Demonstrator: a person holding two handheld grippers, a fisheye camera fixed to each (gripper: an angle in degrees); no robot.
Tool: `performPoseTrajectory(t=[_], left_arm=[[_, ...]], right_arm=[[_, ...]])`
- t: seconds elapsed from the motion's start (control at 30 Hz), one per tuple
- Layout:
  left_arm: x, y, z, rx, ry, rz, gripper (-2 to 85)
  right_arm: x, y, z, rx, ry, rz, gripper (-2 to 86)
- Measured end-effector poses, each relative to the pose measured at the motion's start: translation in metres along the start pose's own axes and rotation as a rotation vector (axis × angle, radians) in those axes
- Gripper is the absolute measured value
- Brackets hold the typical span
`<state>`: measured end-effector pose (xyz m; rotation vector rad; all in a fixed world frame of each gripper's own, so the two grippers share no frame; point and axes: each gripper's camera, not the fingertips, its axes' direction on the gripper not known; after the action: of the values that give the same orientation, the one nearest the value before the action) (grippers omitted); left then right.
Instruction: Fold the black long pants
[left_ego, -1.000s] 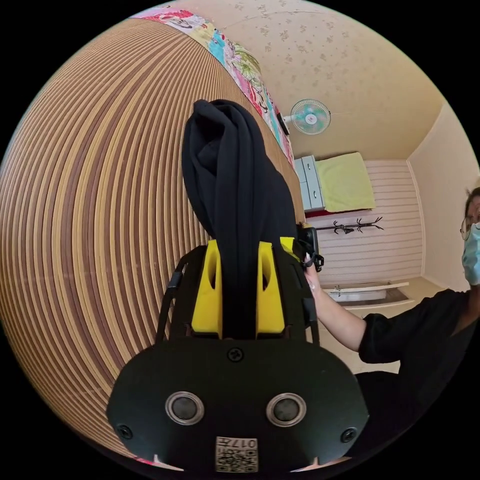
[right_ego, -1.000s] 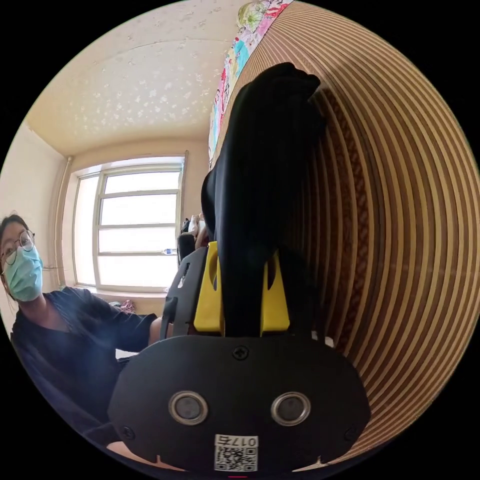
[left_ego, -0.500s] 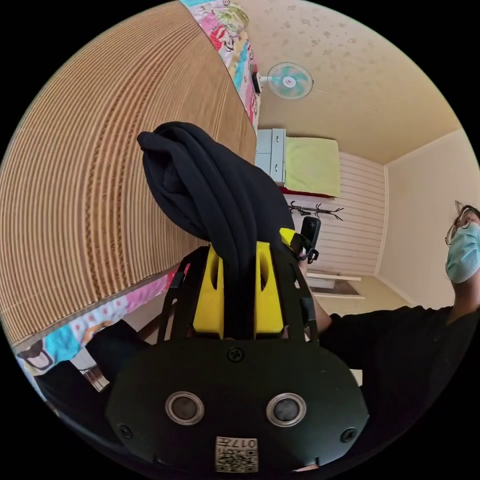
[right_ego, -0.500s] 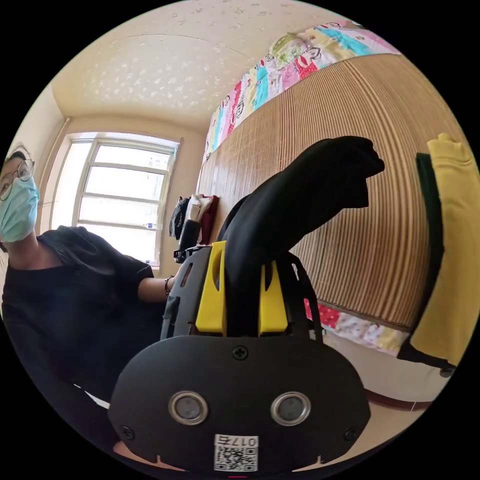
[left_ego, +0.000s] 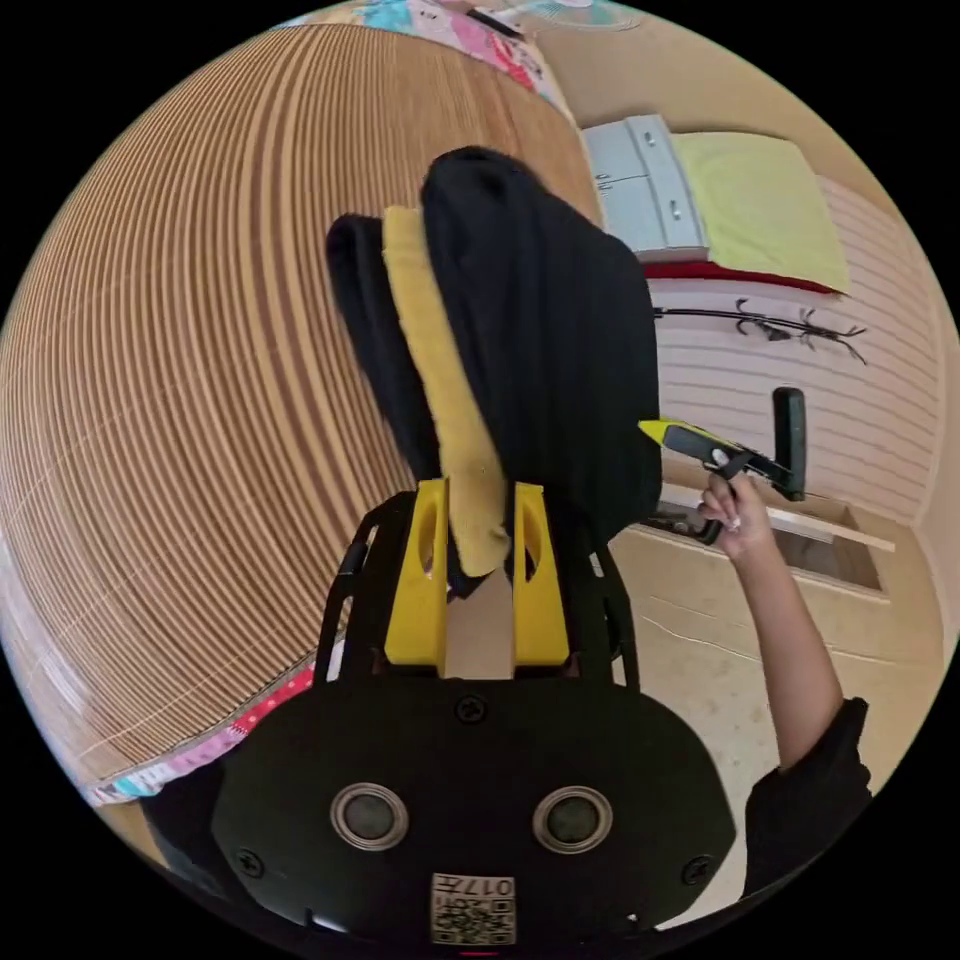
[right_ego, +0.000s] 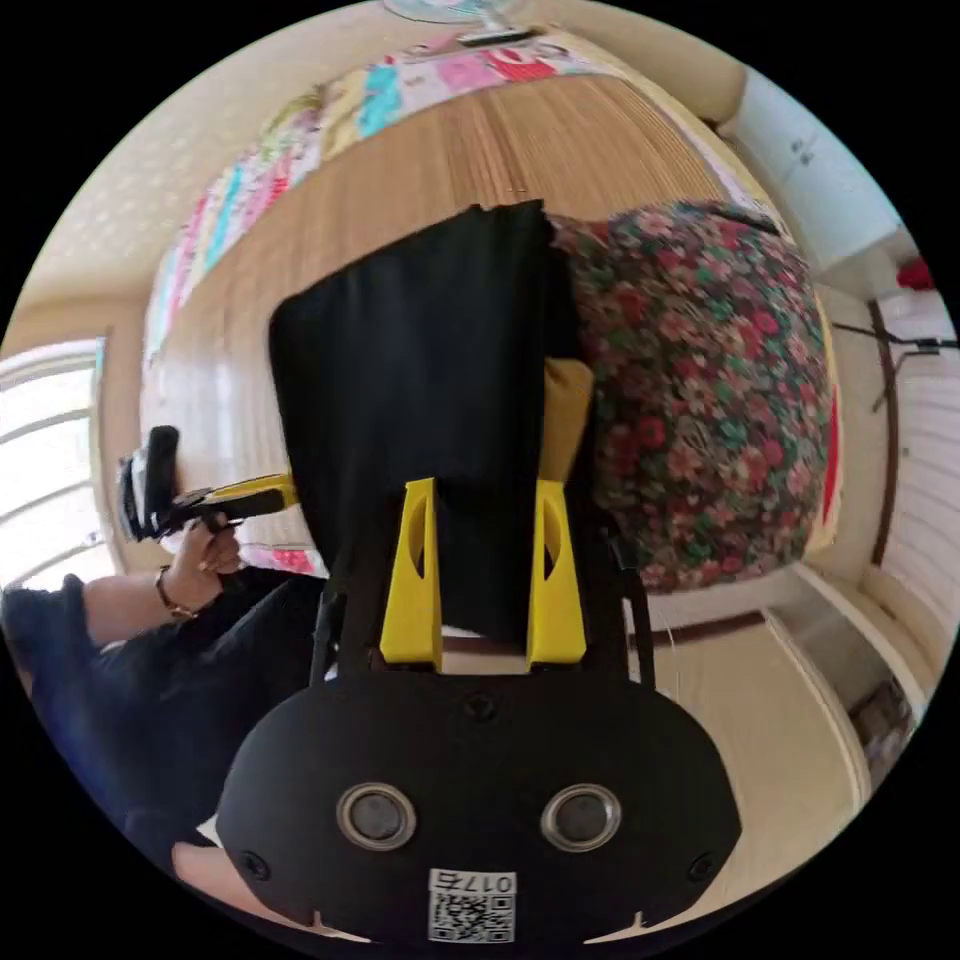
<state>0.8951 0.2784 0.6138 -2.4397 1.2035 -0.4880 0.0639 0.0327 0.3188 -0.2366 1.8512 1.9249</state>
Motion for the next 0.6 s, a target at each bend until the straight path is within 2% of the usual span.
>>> performPoseTrajectory(t=[0.07,0.2,0.3,0.37,0.43,0.53,0.6], left_arm=[[-0.018,0.012,0.0,-0.029,-0.065,-0.02,9.2],[-0.073,0.072,-0.062,-0.007,-0.227,0.028,8.1],[-0.122,0.134,-0.132,-0.057,-0.397,-0.056,6.4],[-0.147,0.186,-0.187,-0.017,-0.416,-0.202,5.1],[-0.163,0.266,-0.259,0.099,-0.418,-0.365,4.1],[-0.156,0.354,-0.332,0.258,-0.507,-0.528,3.9],[-0.148,0.397,-0.365,0.375,-0.511,-0.631,4.0]], right_arm=[[0.016,0.025,-0.009,0.154,-0.105,0.099,12.6],[0.007,0.122,-0.028,0.48,-0.276,0.254,6.2],[-0.022,0.194,-0.033,0.565,-0.308,0.316,2.7],[-0.046,0.225,-0.038,0.605,-0.338,0.295,1.6],[-0.071,0.243,-0.045,0.621,-0.383,0.262,1.1],[-0.123,0.246,-0.051,0.622,-0.587,0.182,0.8],[-0.179,0.235,-0.045,0.617,-0.837,0.053,0.6]])
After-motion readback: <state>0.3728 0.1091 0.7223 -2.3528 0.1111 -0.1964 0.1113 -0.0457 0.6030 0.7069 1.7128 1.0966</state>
